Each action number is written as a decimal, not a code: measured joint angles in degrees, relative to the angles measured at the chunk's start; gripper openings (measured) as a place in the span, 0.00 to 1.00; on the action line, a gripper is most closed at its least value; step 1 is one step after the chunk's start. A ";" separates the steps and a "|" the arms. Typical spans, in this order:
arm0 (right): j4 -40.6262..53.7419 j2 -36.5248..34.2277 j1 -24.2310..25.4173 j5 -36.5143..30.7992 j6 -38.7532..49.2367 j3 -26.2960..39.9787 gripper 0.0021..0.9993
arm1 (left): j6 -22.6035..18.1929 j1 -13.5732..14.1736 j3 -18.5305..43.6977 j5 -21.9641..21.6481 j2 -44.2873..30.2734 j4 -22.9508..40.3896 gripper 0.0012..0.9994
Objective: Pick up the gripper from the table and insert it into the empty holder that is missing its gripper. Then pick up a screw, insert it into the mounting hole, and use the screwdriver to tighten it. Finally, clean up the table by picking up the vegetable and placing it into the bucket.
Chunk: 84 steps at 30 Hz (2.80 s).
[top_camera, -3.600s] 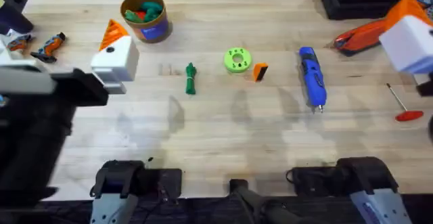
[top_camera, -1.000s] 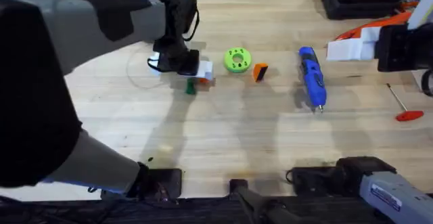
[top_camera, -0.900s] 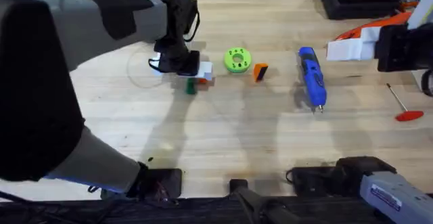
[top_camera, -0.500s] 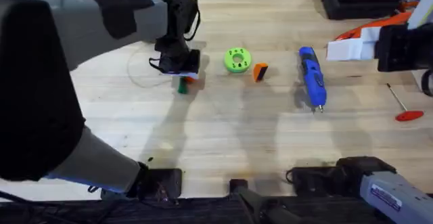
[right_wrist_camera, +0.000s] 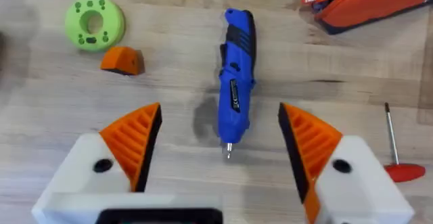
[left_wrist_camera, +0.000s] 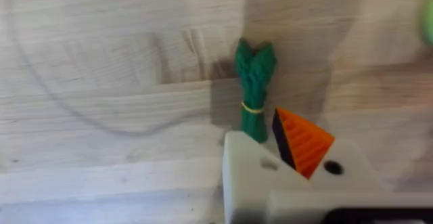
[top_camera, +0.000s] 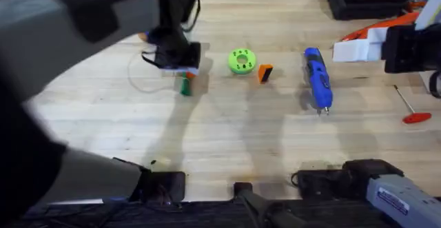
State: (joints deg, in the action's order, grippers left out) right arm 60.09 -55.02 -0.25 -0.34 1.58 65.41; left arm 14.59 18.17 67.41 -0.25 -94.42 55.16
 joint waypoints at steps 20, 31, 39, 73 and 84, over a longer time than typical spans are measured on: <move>1.86 0.00 0.00 0.00 0.00 0.00 0.99 | -0.92 0.00 6.26 -1.58 28.02 8.56 0.01; 1.86 0.00 0.00 0.00 0.00 0.00 0.99 | -1.30 0.00 6.26 -2.53 28.49 8.55 0.17; 1.86 0.00 0.00 0.00 0.00 0.00 0.99 | -1.27 0.00 6.26 -2.59 28.49 9.29 0.98; 1.86 0.00 0.00 0.00 0.02 0.00 0.99 | -1.31 -7.08 1.63 -7.21 37.41 2.07 0.99; 1.86 0.00 0.00 0.00 0.00 0.00 0.99 | -1.34 -14.05 -21.92 -0.81 56.37 -18.51 0.99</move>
State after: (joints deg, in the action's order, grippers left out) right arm 61.95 -55.02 -0.25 -0.34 1.59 65.41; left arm 13.25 4.12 45.49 -1.05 -38.05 36.66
